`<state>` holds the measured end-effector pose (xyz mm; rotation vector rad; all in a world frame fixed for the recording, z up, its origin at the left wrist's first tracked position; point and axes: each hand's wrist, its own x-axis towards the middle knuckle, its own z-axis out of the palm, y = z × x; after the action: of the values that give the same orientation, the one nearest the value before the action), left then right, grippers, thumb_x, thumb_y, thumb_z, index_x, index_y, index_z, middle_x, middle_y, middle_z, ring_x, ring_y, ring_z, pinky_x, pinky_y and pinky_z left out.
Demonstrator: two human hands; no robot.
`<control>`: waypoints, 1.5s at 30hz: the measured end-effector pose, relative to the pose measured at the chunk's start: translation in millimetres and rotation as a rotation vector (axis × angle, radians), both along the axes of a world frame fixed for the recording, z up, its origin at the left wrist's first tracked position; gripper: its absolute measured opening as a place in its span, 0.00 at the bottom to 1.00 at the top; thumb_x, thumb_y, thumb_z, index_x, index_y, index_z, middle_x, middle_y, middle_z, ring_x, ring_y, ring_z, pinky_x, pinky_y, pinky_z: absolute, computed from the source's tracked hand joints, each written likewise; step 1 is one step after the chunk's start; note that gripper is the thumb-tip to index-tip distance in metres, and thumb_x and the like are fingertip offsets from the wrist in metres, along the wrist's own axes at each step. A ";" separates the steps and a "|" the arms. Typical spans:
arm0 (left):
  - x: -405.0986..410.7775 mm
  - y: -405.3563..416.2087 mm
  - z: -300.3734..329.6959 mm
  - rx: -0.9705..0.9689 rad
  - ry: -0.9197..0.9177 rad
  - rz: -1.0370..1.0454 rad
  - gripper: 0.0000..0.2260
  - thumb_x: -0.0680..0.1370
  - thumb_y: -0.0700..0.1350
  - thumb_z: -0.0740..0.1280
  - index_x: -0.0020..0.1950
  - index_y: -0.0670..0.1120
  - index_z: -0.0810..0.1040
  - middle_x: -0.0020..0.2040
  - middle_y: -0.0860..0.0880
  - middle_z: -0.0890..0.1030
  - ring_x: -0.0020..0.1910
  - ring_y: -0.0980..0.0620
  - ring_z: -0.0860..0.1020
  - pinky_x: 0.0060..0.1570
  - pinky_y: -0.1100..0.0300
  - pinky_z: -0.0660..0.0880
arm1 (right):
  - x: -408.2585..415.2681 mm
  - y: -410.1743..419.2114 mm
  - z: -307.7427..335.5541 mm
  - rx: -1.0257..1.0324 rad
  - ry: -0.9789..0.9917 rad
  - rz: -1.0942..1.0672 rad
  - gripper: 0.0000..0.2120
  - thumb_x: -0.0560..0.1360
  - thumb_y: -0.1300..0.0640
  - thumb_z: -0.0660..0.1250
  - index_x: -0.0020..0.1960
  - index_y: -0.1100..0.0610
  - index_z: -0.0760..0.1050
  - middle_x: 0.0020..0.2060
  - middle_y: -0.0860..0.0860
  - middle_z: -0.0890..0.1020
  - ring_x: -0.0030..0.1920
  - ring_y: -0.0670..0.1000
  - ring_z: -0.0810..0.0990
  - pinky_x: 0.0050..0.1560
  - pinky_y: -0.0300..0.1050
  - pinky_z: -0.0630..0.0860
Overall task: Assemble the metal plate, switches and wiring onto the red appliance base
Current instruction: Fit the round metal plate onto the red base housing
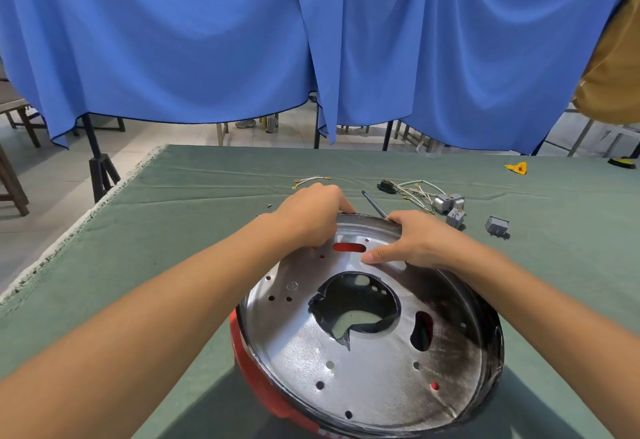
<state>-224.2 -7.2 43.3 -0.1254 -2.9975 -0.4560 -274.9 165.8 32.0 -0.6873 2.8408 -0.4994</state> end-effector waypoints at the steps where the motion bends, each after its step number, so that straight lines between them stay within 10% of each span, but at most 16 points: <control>1: 0.3 0.0 0.3 0.001 0.003 0.000 0.24 0.76 0.32 0.61 0.64 0.54 0.78 0.52 0.44 0.82 0.46 0.43 0.78 0.47 0.50 0.79 | -0.5 -0.7 -0.1 0.007 -0.002 -0.007 0.30 0.61 0.32 0.73 0.54 0.49 0.72 0.45 0.45 0.79 0.46 0.49 0.78 0.52 0.51 0.77; 34: 11.0 -5.9 -4.1 0.060 -0.050 0.112 0.14 0.77 0.43 0.63 0.62 0.47 0.78 0.58 0.46 0.81 0.55 0.43 0.78 0.55 0.49 0.76 | -1.4 -1.5 4.5 0.044 -0.057 -0.020 0.44 0.63 0.33 0.73 0.70 0.56 0.66 0.65 0.54 0.75 0.58 0.55 0.75 0.56 0.47 0.72; 45: 31.0 -38.8 0.0 0.201 -0.318 0.299 0.13 0.76 0.47 0.67 0.33 0.43 0.71 0.29 0.49 0.68 0.26 0.52 0.65 0.26 0.62 0.62 | 7.0 -4.3 6.9 0.067 -0.062 -0.038 0.46 0.63 0.34 0.73 0.72 0.57 0.65 0.67 0.54 0.73 0.63 0.57 0.73 0.60 0.48 0.71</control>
<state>-193.3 -46.0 43.3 0.4456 -3.1657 -0.8009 -267.9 161.5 38.9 -0.5957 2.8033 -0.4213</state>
